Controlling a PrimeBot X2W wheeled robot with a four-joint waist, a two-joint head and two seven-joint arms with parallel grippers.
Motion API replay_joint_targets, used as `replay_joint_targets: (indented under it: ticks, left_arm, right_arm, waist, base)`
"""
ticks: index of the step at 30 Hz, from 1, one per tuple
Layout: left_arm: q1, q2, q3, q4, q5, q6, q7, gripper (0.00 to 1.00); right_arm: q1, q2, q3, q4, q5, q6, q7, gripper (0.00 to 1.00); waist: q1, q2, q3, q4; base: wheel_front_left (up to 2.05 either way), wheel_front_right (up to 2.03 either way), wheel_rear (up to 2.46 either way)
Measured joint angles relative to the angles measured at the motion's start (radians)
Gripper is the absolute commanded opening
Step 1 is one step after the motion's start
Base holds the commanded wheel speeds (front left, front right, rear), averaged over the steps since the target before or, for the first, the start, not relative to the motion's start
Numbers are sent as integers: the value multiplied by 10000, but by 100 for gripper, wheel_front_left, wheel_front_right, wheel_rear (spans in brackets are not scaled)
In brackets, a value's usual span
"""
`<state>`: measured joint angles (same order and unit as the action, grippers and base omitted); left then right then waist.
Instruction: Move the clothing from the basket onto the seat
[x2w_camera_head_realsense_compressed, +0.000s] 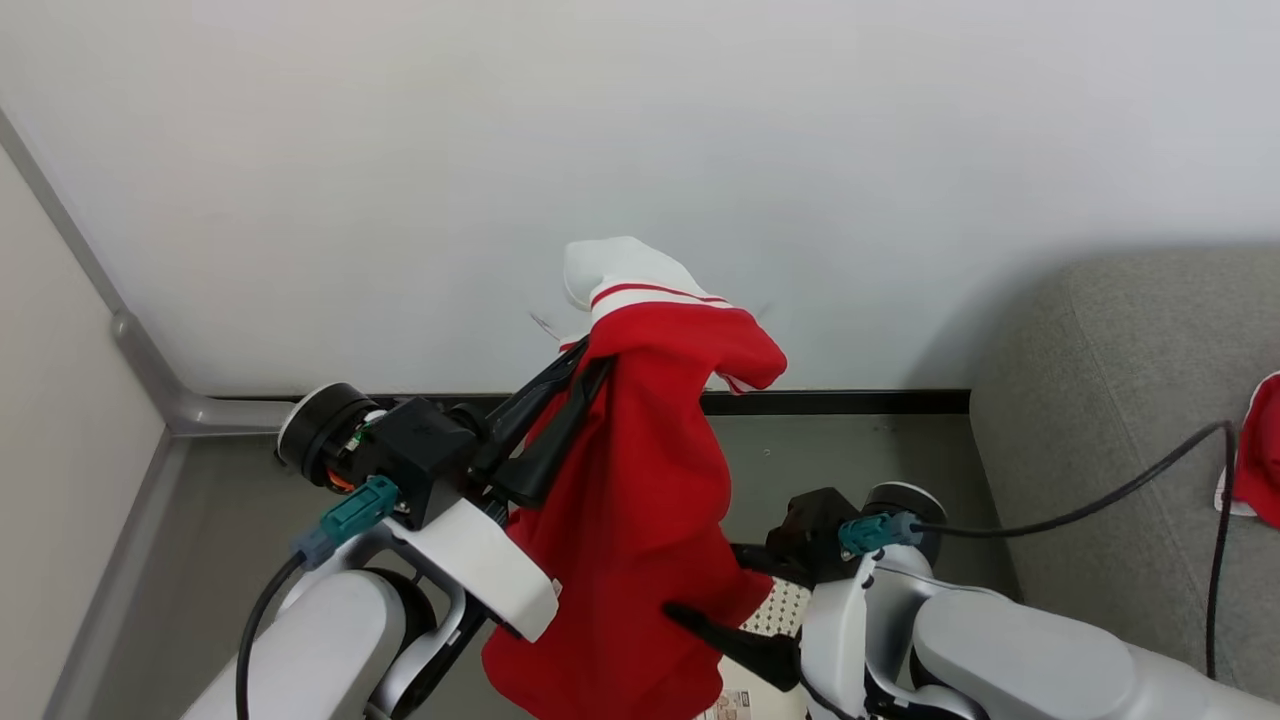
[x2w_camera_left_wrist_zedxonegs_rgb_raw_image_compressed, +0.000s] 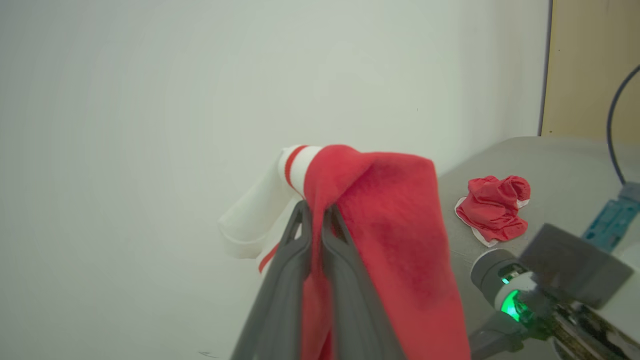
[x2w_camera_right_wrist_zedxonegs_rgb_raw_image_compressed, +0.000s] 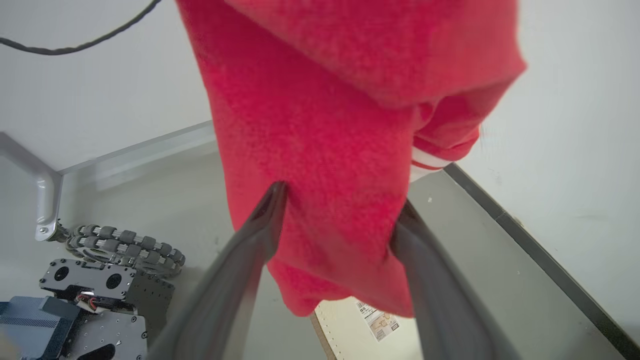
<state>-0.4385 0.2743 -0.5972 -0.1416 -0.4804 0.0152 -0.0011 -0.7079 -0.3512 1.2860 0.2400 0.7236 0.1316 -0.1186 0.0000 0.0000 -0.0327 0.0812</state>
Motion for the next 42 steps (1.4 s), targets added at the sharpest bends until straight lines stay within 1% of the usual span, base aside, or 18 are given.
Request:
replay_joint_targets:
  ticks: [2,9,17,19,20,21,28,29,32,34,42]
  left_arm:
    - [8,-29,-2,-29,-94,2,19,0]
    - [274,38,230,59,-198,278,186,0]
    - [826,107,612,579,-479,539,188,0]
    - [933,107,671,639,-541,554,176,43]
    - [976,100,677,658,-581,587,173,77]
    - [1009,86,679,677,-617,587,171,100]
    - [1049,-188,401,725,-685,477,-199,100]
    - [1049,-188,401,725,-685,477,-199,100]
    - [1111,-349,92,786,-709,291,-290,100]
    - [1197,-454,-107,846,-709,182,-370,100]
    - [1234,-840,-865,1089,-709,-282,-529,100]
  right_arm:
    - [-91,52,274,8,0,0,-61,0]
    - [-551,31,159,21,-17,0,-631,0]
    - [-523,-523,-2,15,63,0,-1174,0]
    - [-467,-679,-146,21,82,2,-1206,0]
    - [-407,-754,-336,29,128,2,-1233,0]
    - [-340,-826,-587,40,207,2,-1292,0]
    - [-58,-1517,-2731,238,408,2,-1290,0]
    - [-58,-1517,-2731,238,408,2,-1290,0]
    - [152,-1749,-4130,-40,408,2,-1292,0]
    - [248,-1904,-4876,-230,347,2,-1294,0]
    - [1517,-2606,-6911,-493,-163,0,-1294,0]
  waist:
    - [0,0,11,59]
    - [0,0,107,67]
    - [0,0,143,-195]
    - [0,0,141,-283]
    - [0,0,139,-330]
    - [0,0,137,-381]
    - [0,0,100,-792]
    - [0,0,100,-792]
    - [0,0,73,-1006]
    - [0,0,54,-1157]
    - [0,0,-55,-1828]
  base:
    - [0,0,0]
    - [0,0,0]
    - [0,0,0]
    - [0,0,0]
    - [0,0,0]
    - [0,0,0]
    - [0,0,0]
    - [0,0,0]
    - [0,0,0]
    - [0,0,0]
    - [0,0,0]
